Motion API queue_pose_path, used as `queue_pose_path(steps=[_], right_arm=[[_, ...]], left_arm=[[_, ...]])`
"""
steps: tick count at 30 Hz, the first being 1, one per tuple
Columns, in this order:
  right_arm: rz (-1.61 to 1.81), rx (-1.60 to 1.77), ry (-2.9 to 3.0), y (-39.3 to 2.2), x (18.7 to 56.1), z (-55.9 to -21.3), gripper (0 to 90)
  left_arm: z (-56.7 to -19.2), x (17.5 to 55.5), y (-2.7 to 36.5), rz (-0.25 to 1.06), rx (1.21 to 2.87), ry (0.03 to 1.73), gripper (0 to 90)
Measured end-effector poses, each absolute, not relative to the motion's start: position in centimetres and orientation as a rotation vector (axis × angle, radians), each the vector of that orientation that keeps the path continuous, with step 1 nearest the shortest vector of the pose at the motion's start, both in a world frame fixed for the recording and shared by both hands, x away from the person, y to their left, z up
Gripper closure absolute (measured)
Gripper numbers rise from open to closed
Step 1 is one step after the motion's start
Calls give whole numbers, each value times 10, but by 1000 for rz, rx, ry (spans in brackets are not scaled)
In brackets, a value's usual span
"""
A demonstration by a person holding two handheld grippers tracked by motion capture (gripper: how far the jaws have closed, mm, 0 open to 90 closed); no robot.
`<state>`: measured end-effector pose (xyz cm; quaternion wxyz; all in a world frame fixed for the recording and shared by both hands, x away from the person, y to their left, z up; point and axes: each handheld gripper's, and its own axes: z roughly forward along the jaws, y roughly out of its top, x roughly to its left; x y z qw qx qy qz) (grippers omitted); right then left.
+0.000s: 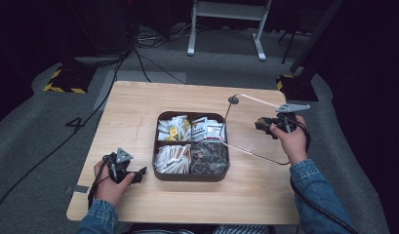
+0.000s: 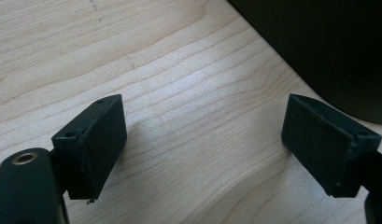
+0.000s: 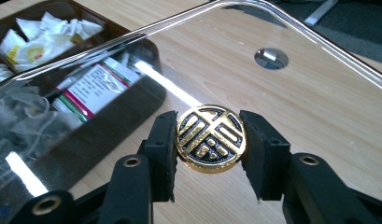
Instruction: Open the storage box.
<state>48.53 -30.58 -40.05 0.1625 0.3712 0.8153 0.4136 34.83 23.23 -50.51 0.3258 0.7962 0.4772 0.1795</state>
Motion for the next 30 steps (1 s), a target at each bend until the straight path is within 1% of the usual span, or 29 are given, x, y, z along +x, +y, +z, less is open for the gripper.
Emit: queue_pose_path(steps=[14,30], right_arm=[[1143,1142,2319,-333,490,-432,585],[1112,1229,2314,-352,490,-463,585]], left_arm=[[-505,348,232,471,2087,1251,145],[-505,348,232,471,2086,1251,147]])
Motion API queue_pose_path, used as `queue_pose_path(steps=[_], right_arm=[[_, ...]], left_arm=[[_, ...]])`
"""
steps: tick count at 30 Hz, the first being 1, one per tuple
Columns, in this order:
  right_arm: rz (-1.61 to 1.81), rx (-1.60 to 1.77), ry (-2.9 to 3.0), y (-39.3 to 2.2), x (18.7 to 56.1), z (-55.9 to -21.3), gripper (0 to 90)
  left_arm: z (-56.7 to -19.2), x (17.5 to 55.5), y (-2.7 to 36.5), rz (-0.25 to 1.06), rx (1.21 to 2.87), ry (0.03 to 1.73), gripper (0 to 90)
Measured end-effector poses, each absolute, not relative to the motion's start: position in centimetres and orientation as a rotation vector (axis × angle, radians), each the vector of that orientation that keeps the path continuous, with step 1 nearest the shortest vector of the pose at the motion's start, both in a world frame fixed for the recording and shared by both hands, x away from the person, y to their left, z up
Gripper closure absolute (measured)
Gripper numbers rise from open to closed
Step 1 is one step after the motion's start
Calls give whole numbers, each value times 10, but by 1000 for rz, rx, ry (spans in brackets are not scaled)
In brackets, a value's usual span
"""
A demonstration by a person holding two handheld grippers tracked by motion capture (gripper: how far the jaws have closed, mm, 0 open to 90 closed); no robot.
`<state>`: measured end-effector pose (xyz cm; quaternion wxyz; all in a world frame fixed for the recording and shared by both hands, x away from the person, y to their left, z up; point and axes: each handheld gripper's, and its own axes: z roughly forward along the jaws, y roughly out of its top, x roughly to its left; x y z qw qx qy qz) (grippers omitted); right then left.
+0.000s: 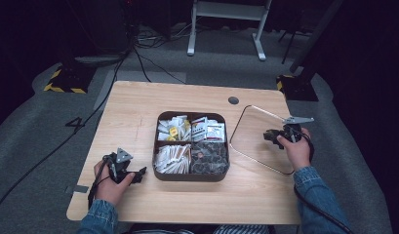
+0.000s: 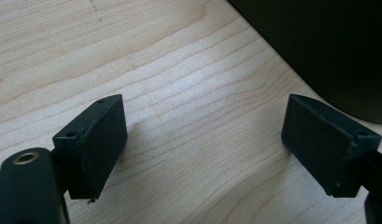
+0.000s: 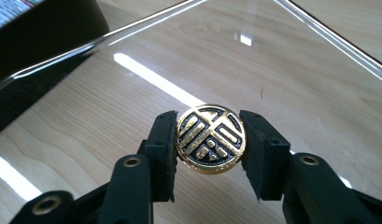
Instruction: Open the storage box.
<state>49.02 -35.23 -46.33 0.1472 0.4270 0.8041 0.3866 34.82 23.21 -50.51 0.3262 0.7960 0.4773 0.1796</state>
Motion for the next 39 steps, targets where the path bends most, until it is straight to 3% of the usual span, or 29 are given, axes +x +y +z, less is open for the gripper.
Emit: queue_pose_path(steps=[18,20,25,39], right_arm=[[1040,1257,2311,-351,491,-488,580],[1089,1266,2280,-351,490,-488,473],[1152,1250,2219,-349,475,-476,366],[1215,974,2437,-304,406,-483,435]], left_arm=[[-505,348,232,471,2086,1249,149],[-505,348,232,472,2086,1249,149],[-505,348,232,472,2086,1249,149],[-505,348,226,485,2075,1275,152]])
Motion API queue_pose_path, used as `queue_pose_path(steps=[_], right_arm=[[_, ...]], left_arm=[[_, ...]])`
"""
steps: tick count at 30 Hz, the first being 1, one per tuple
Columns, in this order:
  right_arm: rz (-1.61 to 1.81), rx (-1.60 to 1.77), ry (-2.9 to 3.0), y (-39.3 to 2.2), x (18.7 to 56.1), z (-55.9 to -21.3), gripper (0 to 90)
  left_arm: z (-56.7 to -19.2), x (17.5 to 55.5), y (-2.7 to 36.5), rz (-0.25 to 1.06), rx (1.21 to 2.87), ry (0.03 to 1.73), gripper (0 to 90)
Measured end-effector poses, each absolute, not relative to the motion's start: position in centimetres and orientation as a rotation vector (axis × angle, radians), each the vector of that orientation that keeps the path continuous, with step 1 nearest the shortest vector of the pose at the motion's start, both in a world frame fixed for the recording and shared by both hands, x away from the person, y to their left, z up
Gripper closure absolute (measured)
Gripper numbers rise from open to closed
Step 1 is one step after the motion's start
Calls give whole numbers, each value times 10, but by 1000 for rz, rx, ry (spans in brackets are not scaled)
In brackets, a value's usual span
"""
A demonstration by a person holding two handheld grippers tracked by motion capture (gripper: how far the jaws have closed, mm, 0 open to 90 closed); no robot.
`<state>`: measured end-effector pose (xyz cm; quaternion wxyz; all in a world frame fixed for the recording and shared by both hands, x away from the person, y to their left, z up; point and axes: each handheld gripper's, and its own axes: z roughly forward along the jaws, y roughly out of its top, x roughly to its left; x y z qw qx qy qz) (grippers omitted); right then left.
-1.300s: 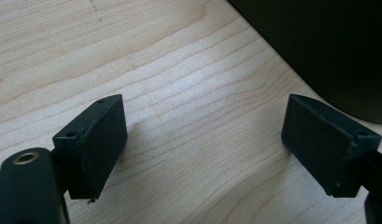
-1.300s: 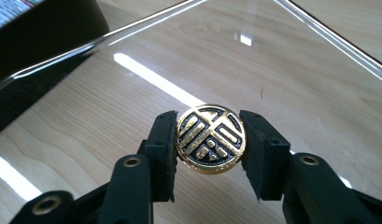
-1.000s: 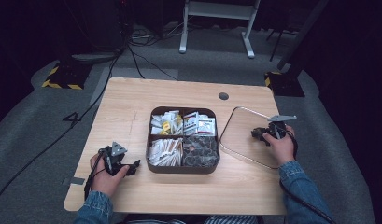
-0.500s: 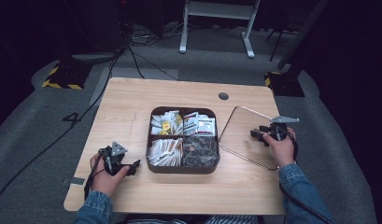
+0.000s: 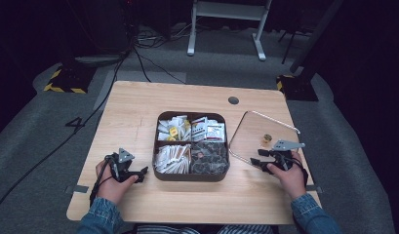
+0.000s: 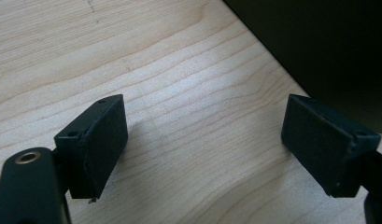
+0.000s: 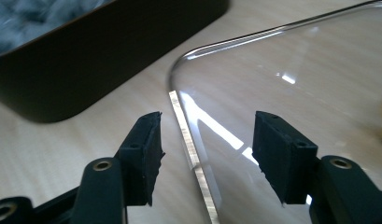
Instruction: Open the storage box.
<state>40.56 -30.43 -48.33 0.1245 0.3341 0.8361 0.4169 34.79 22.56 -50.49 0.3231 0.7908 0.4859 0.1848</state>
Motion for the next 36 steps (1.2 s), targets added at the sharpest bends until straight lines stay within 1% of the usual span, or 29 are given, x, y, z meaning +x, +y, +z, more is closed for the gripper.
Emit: queue_pose_path(steps=[3,9,13,16,23,36], right_arm=[[1224,923,2472,-291,399,-485,436],[1232,845,2505,-272,385,-491,411],[1227,811,2526,-266,380,-498,394],[1185,772,2549,-261,378,-502,383],[1158,756,2558,-257,380,-504,311],[1159,752,2561,-256,381,-505,302]], left_arm=[[-504,347,225,479,2075,1279,165],[-504,351,227,489,2054,1277,233],[-504,354,226,489,2055,1279,243],[-504,355,226,490,2056,1278,246],[-504,357,225,486,2061,1270,229],[-504,359,224,485,2068,1263,219]])
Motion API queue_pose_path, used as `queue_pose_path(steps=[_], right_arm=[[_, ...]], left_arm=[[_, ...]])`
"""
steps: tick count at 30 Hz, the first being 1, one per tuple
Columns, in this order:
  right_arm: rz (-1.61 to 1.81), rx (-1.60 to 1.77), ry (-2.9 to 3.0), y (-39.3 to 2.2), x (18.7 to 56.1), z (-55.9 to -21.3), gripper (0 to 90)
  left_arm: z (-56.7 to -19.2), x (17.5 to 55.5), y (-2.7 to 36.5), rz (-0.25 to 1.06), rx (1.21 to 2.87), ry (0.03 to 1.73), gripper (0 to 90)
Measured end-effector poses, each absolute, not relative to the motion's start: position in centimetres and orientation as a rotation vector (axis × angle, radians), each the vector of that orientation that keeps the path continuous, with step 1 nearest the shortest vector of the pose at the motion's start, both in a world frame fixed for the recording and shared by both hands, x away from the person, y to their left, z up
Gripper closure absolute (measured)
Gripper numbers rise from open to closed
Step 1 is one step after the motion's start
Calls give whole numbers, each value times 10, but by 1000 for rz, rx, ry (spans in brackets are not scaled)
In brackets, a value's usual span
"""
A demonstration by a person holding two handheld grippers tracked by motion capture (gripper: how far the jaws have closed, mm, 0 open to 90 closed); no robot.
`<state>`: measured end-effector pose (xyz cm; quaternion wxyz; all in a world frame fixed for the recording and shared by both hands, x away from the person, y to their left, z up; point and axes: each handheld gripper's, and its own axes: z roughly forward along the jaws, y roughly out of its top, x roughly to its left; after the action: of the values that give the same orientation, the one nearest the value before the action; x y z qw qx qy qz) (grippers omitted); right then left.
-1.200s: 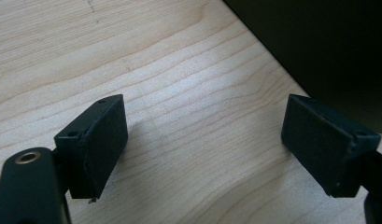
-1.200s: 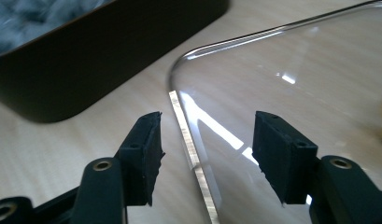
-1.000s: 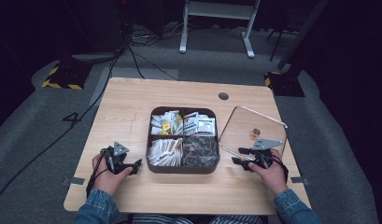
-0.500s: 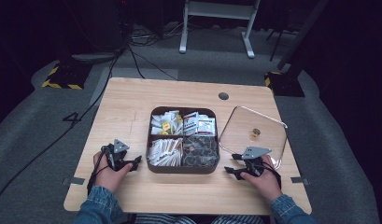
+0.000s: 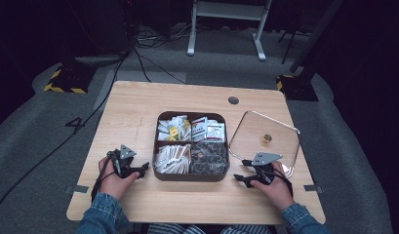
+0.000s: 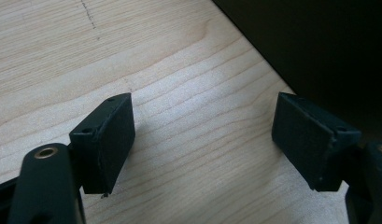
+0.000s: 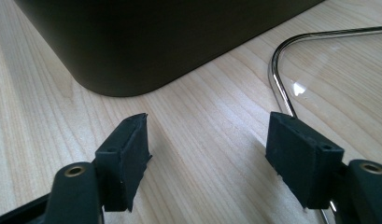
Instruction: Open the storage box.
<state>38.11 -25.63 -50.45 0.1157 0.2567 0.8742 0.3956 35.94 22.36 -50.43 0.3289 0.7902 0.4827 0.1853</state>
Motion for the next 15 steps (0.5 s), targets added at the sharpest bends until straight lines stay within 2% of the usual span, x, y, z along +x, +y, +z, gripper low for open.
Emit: queue_pose_path(steps=[4,7,15], right_arm=[[1158,750,2562,-256,382,-504,302],[1160,752,2560,-256,382,-505,302],[1160,751,2559,-256,382,-505,302]], left_arm=[[-504,359,223,482,2063,1272,229],[-499,361,222,492,2064,1302,300],[-471,364,219,531,1973,1256,302]])
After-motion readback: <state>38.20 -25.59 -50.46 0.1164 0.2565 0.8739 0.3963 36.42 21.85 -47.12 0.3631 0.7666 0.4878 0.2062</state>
